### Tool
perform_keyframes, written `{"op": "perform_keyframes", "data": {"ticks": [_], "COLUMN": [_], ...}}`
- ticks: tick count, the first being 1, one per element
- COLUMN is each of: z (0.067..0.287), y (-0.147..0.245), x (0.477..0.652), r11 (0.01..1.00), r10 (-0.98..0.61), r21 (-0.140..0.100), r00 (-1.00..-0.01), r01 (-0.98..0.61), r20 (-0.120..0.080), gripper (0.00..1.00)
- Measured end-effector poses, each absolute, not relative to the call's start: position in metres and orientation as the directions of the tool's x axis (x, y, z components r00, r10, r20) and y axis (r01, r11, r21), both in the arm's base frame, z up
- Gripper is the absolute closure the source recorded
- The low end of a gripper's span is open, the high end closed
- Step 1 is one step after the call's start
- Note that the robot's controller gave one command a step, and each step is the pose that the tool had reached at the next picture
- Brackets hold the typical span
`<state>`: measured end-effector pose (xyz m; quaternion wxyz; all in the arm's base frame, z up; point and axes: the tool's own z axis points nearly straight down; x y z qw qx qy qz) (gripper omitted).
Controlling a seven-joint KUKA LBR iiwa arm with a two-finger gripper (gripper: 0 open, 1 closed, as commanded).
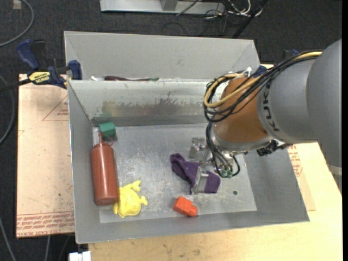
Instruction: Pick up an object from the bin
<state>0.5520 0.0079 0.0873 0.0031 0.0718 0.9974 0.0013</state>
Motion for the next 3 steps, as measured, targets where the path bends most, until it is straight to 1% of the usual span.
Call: {"op": "perform_keyframes", "data": {"ticks": [1,3], "z": [0.0711,0.0739], "y": [0.0064,0.0064], "x": [0.5501,0.5491], "r11": [0.990,0.990], "r10": [0.140,0.140], "r21": [0.003,0.003], "r00": [-0.990,-0.990], "r01": [0.140,0.140], "r20": [-0.009,-0.007], "gripper": [1.00,1.00]}}
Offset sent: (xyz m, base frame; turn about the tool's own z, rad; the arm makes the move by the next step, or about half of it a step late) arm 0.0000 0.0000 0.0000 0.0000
